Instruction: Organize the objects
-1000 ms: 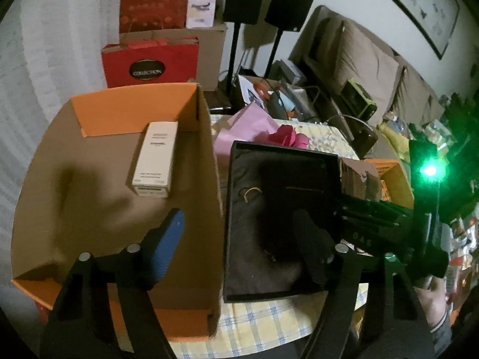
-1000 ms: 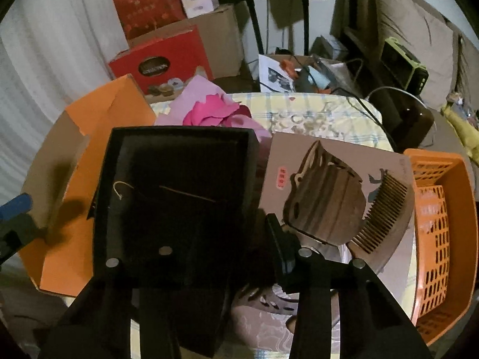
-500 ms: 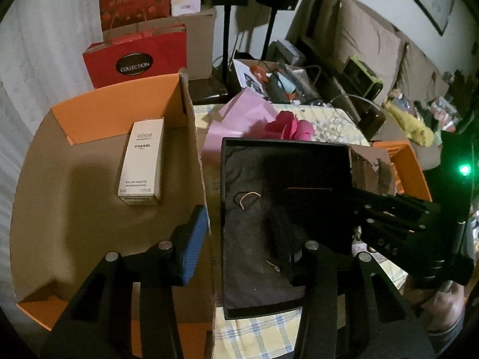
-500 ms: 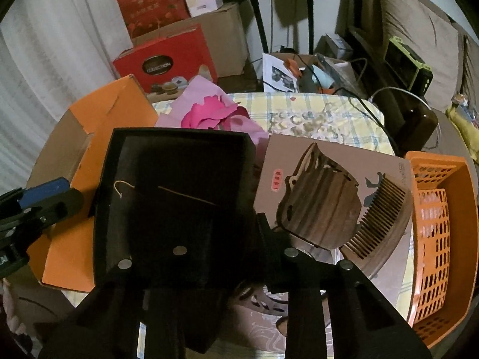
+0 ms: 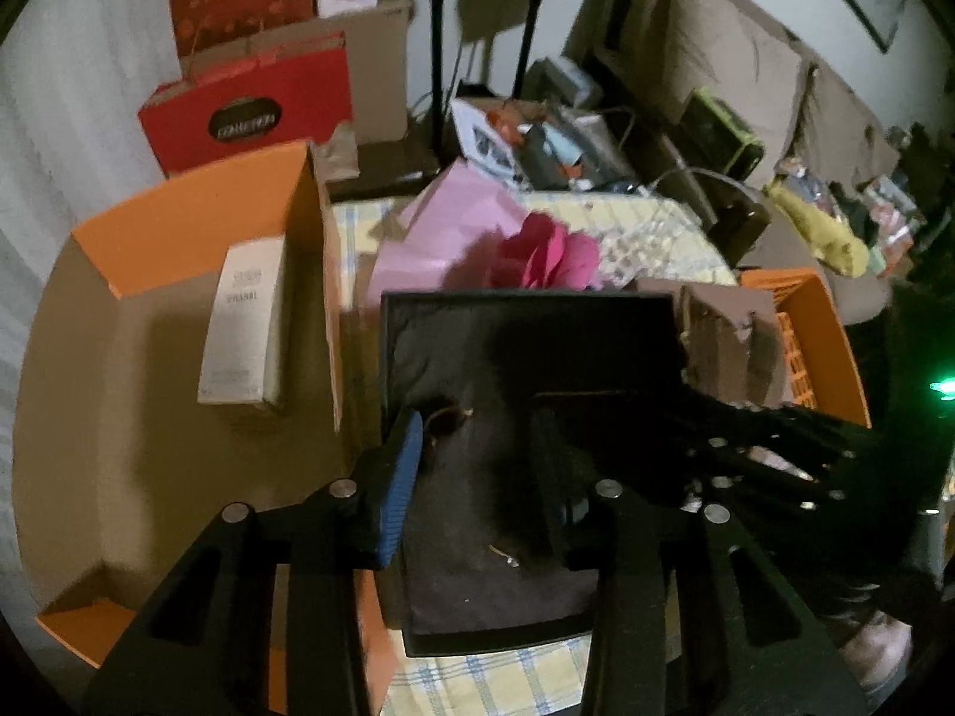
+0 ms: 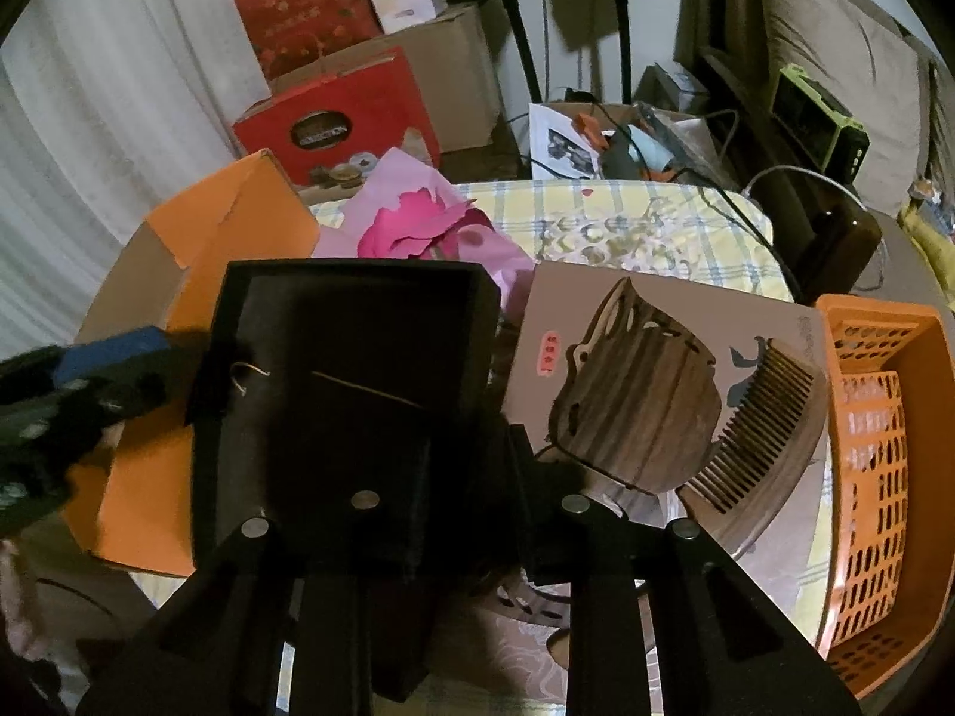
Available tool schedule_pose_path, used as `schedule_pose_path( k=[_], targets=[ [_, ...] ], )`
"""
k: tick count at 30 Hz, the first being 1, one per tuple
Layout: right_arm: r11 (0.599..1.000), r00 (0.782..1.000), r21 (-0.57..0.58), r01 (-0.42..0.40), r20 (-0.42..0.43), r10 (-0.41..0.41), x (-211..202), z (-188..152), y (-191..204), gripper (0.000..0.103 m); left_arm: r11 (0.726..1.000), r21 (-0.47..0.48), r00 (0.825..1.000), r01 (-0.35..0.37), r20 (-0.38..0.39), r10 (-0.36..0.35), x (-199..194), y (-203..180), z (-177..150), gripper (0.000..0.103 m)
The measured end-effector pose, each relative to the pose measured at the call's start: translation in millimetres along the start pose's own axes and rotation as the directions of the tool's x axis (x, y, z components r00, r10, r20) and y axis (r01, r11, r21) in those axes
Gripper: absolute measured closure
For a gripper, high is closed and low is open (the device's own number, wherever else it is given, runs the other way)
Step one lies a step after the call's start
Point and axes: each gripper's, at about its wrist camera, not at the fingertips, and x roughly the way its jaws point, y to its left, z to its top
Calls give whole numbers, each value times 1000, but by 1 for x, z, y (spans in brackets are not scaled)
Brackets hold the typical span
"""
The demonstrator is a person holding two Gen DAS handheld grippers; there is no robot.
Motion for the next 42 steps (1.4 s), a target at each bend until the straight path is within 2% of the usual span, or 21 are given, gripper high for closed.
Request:
schedule_pose_path(
  k=[2,9,13,18,22,24,26,29,32,37,42],
  targets=[
    [1000,1000,-6,1,1,-1,0,0,0,80,999,-4,999,-39,-11,39,7,5,-5,67],
    [1000,1000,-20,11,3,-11,0,-1,3,80,996,1,996,-84,-15,84,12,6,-13,67],
    [1000,1000,-21,11,4,-11,0,-1,3,80,994,16,994,-109,-8,109,18,-4,-13,57],
    [1000,1000,-23,14,3,-14,0,-1,2,80,980,59,982,-189,5,189,28,-16,-16,57],
    [1000,1000,-17,11,1,-11,0,-1,1,79,979,56,981,-195,11,194,31,-17,-15,57],
    [1000,1000,-13,4,3,-4,0,-1,0,79,980,53,981,-194,16,194,31,-16,-14,60],
    [1000,1000,3,-28,5,28,1,-1,-3,79,978,51,979,-203,24,202,32,-14,-13,72],
    [998,998,23,-59,3,59,3,-1,-4,79,977,42,977,-210,31,209,31,-11,-12,78],
    [996,997,35,-76,9,76,6,0,-6,78,980,32,980,-198,29,197,30,-8,-12,78],
    [995,996,47,-85,-7,85,8,2,-6,77,972,39,973,-231,12,231,33,-16,-10,73],
    [993,996,79,-85,7,85,-1,4,-6,76,980,-9,979,-198,37,198,20,-8,-11,78]
  ],
)
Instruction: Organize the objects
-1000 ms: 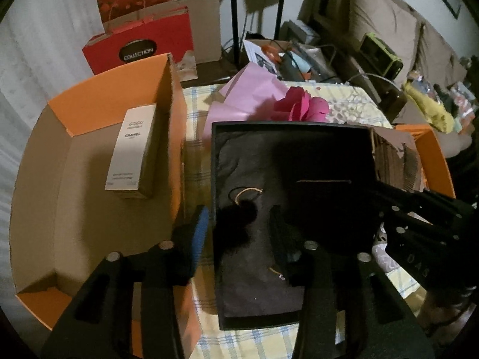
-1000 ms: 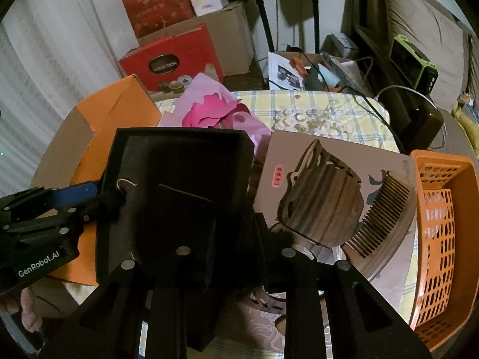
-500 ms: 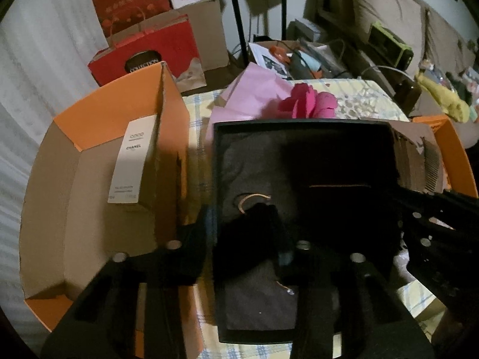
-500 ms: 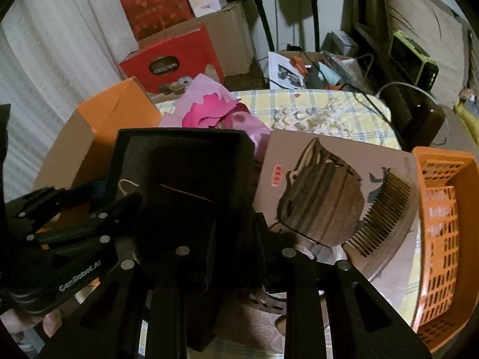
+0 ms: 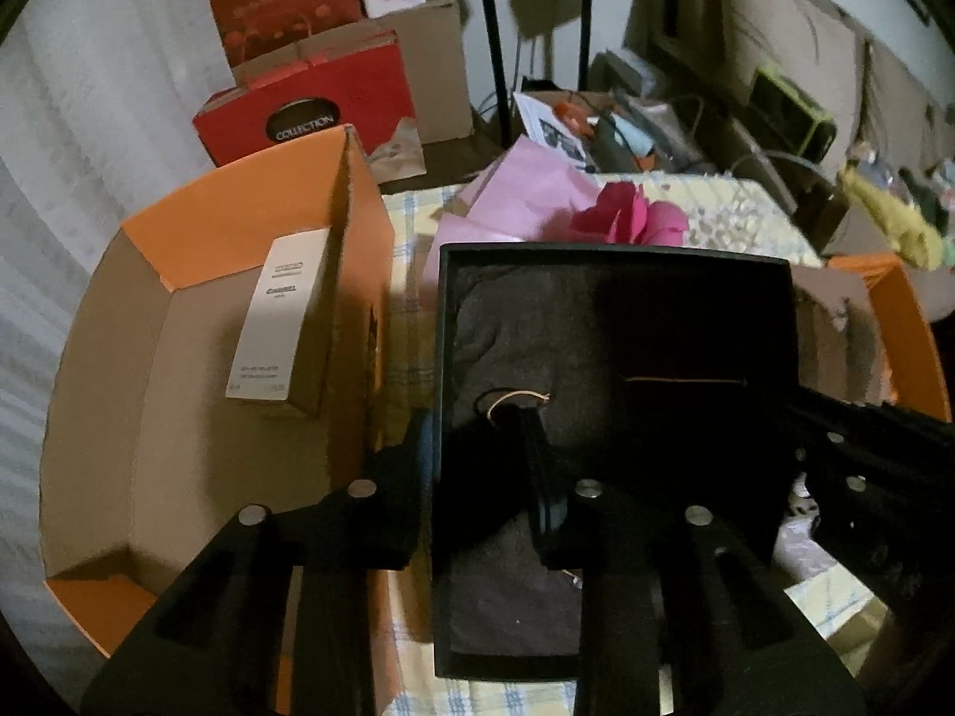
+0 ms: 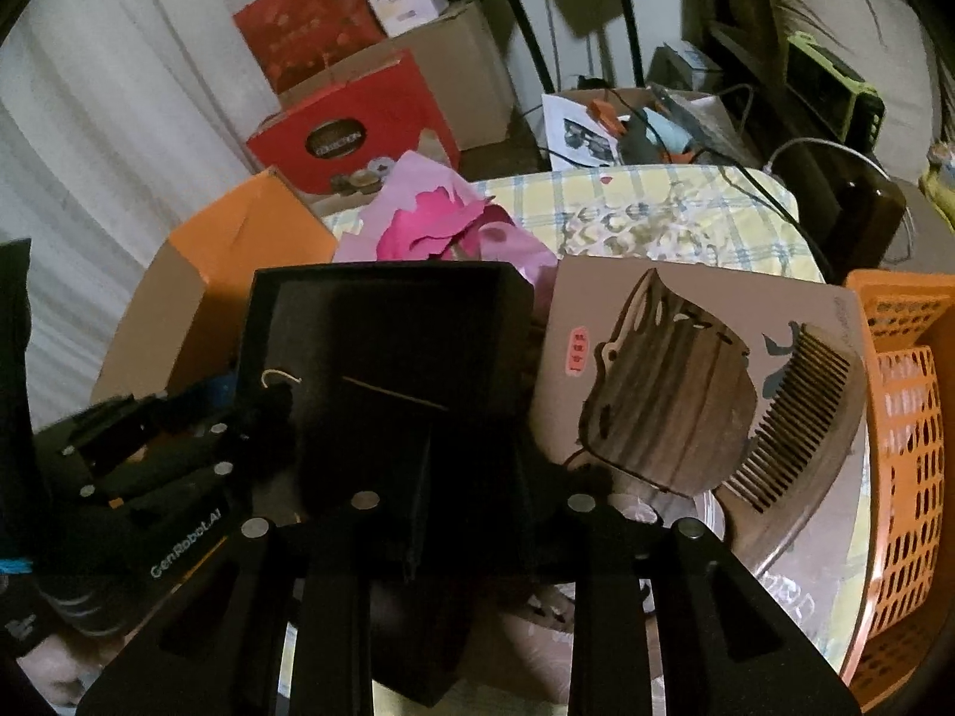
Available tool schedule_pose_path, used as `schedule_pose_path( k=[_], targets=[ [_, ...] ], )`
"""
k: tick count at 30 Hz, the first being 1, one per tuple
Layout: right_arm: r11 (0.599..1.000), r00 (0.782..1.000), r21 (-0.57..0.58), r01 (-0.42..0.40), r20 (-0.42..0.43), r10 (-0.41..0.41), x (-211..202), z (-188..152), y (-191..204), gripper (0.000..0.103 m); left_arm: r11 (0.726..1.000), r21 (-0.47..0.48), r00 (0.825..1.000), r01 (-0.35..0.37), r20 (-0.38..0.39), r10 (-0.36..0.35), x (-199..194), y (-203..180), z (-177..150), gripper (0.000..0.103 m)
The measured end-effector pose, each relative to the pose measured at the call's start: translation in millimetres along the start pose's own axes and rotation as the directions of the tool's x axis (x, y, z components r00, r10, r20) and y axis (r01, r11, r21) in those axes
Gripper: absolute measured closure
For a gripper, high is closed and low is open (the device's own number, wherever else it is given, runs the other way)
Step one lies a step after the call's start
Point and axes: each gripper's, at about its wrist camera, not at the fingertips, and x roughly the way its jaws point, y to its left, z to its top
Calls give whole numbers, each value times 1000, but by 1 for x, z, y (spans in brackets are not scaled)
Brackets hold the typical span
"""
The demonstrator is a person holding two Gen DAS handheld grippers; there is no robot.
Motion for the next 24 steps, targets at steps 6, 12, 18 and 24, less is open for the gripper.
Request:
schedule_pose_path(
  k=[6,12,18,24],
  targets=[
    [999,999,8,-38,37,37,-22,2,7,76,999,-36,995,35,94,-31,-42,13,1,78],
    [999,994,-30,-20,109,23,-54,5,27,77,996,-48,981,75,184,-65,-88,24,6,78],
    [997,984,-71,-1,180,14,-93,13,49,77,989,-88,962,120,255,-94,-123,40,12,78],
    [992,969,-128,18,247,15,-130,30,82,77,984,-115,939,132,333,-87,-161,62,15,78]
  ],
)
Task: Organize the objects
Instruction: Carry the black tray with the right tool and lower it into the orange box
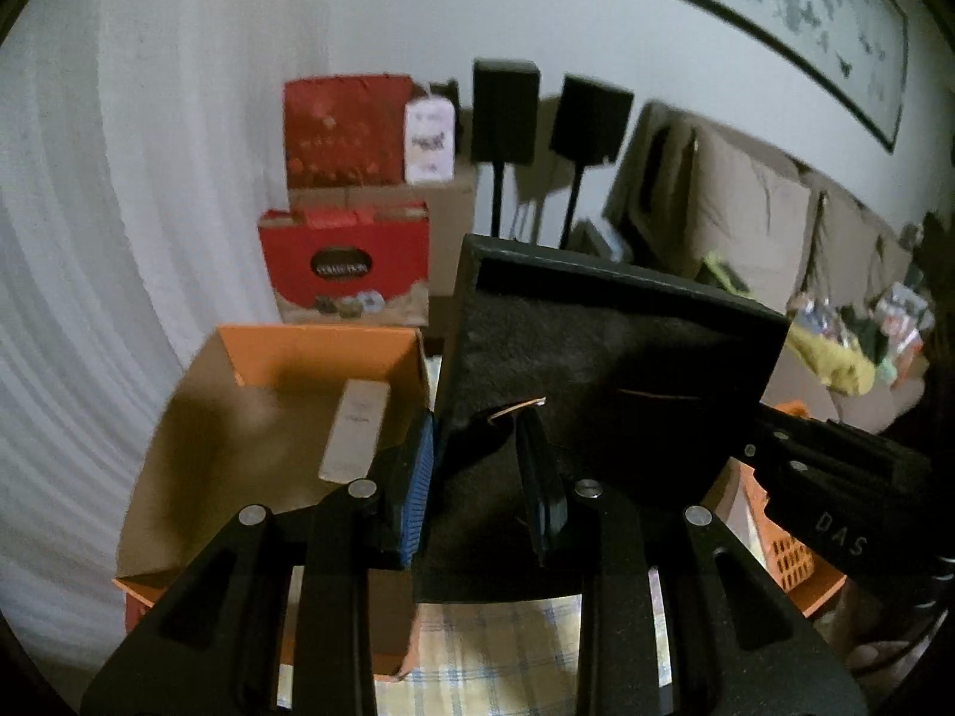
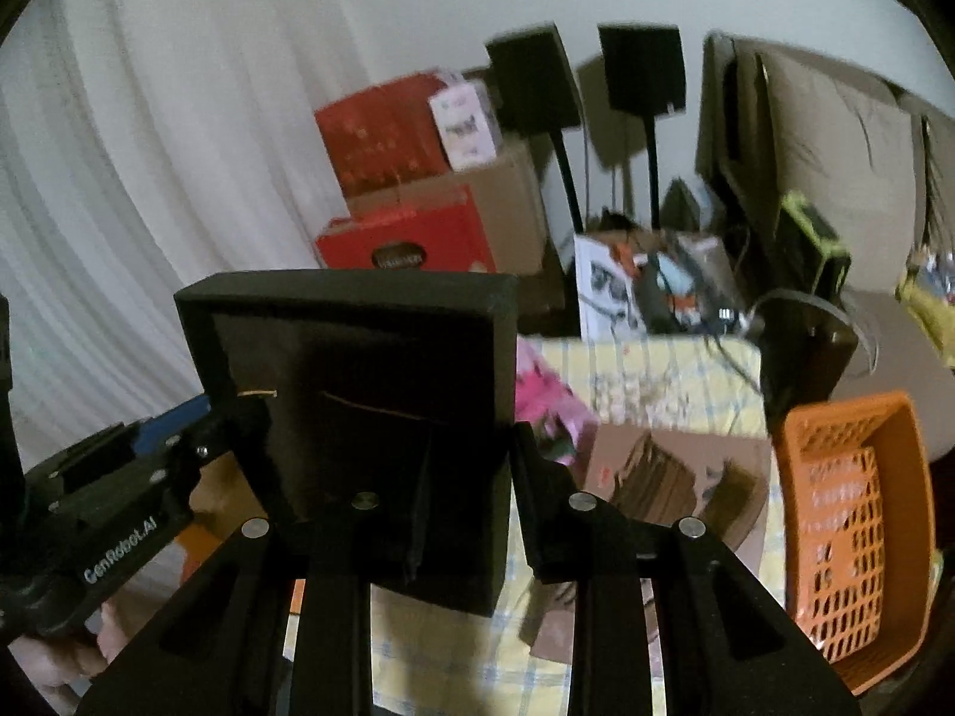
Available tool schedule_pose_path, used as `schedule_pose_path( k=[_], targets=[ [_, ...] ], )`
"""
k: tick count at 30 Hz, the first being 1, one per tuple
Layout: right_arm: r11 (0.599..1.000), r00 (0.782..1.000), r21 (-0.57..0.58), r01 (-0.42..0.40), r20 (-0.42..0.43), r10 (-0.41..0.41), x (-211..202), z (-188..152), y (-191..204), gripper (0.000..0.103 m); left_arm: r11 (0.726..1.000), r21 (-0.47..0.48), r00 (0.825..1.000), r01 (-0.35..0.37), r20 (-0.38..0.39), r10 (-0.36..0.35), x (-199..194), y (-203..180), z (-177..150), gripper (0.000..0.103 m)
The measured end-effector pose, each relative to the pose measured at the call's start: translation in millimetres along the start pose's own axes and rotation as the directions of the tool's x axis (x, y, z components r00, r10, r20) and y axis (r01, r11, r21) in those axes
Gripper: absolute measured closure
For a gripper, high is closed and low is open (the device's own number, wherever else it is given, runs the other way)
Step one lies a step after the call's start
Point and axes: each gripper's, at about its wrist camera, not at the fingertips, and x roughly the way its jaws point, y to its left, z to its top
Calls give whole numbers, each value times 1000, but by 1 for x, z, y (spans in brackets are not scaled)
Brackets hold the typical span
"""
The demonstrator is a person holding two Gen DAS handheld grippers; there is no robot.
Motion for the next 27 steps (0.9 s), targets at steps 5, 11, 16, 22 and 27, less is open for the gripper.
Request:
schedule_pose_path(
  k=[5,11,16,22,27],
  targets=[
    [999,999,-41,-16,38,18,-16,19,24,77,1000,-28,999,-7,34,8,-20,21,13,78],
    [994,997,-87,-63,48,67,-14,30,64,77,995,-79,997,-58,46,62,-34,63,17,78],
    [987,991,-96,-133,-2,133,15,30,95,77,987,-108,992,-123,28,127,-33,101,13,78],
    [972,970,-60,-229,-104,222,64,15,124,77,971,-132,980,-197,-13,197,-23,141,3,78],
    [962,946,-35,-272,-191,261,108,-1,144,77,959,-143,969,-246,-67,239,-6,165,-15,78]
  ],
)
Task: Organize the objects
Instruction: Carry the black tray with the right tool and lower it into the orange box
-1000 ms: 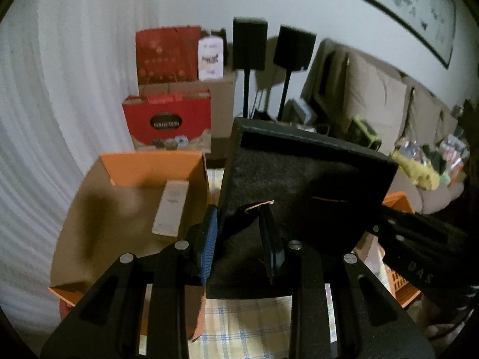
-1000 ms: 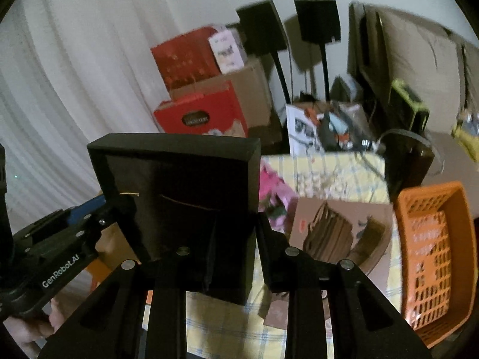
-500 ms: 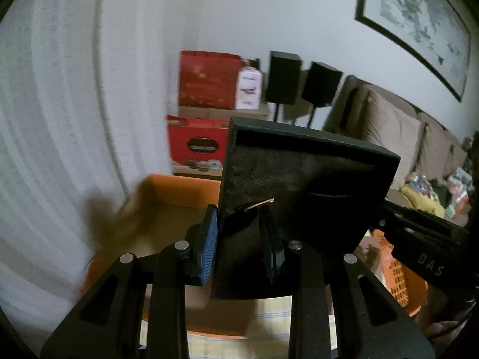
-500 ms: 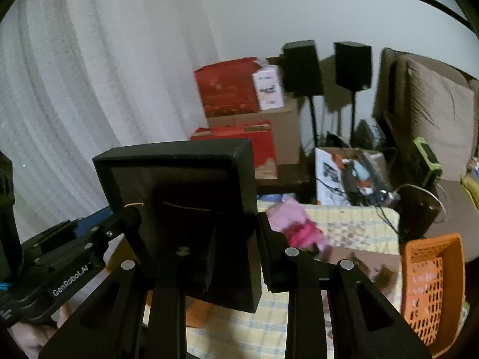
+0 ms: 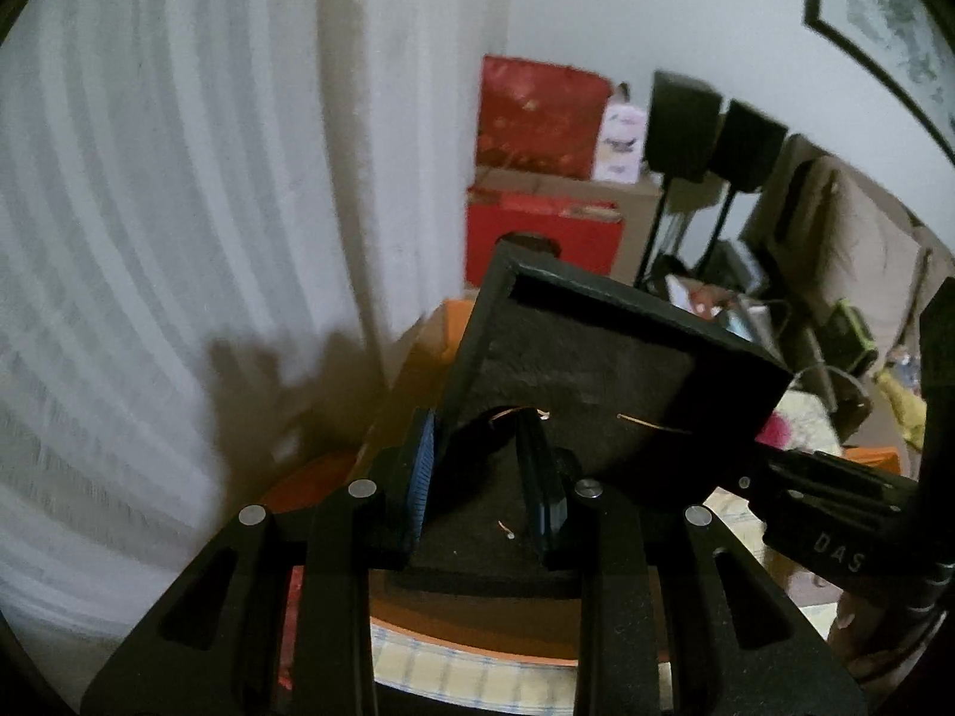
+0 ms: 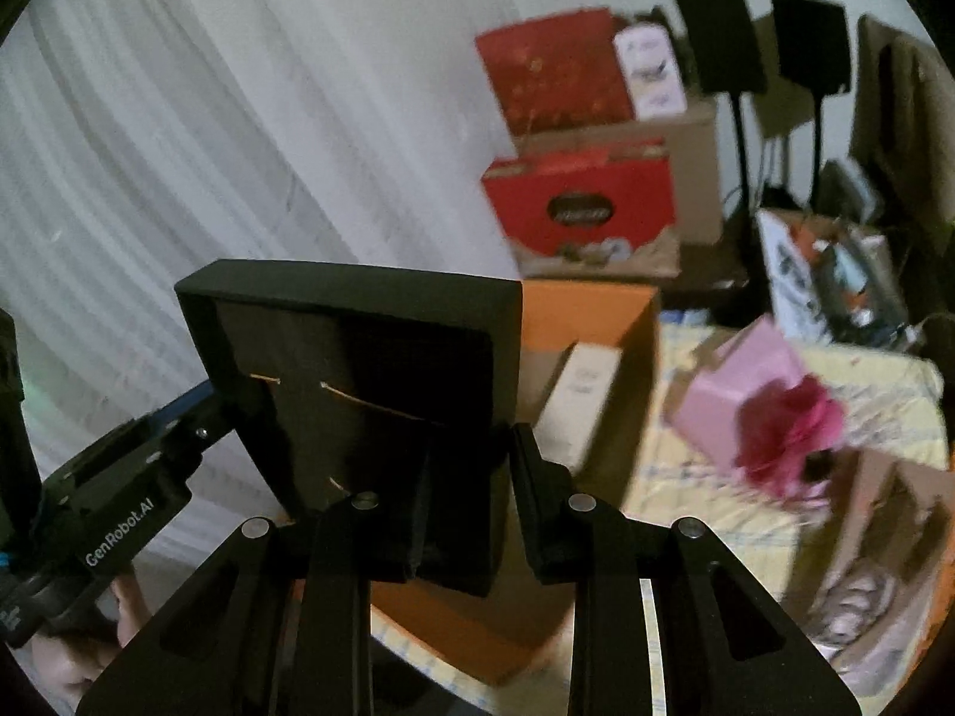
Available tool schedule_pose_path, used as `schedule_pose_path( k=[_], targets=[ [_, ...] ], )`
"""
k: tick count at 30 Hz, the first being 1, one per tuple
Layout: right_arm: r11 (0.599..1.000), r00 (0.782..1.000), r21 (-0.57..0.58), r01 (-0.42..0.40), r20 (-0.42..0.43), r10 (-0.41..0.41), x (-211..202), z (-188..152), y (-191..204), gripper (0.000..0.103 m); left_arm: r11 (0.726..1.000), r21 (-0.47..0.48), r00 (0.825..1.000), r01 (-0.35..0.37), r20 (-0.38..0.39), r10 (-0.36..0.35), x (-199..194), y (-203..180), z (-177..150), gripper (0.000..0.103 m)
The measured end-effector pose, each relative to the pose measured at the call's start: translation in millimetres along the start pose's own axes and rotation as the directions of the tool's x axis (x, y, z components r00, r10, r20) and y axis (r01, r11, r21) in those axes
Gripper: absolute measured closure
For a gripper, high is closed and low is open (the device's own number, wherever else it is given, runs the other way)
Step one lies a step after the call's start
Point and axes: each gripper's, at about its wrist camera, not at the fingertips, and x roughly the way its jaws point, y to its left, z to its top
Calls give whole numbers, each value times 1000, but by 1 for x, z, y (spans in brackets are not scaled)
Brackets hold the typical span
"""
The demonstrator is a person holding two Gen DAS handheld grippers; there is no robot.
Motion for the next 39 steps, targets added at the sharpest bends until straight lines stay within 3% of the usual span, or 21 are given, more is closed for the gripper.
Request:
schedule_pose_path(
  k=[11,25,32,39],
  targets=[
    [1000,994,2,-2,-111,2,58,-4,-3,77,999,-22,992,-42,-117,39,59,26,-17,78],
    [996,977,83,-17,-209,34,112,15,-25,77,993,45,972,-109,-204,116,121,24,-11,78],
    [986,961,169,17,-274,30,141,18,-50,78,991,78,949,-107,-290,126,162,16,-17,80],
    [991,951,115,62,-309,-24,158,17,-44,78,989,72,941,-132,-305,148,175,22,-17,81]
  ],
)
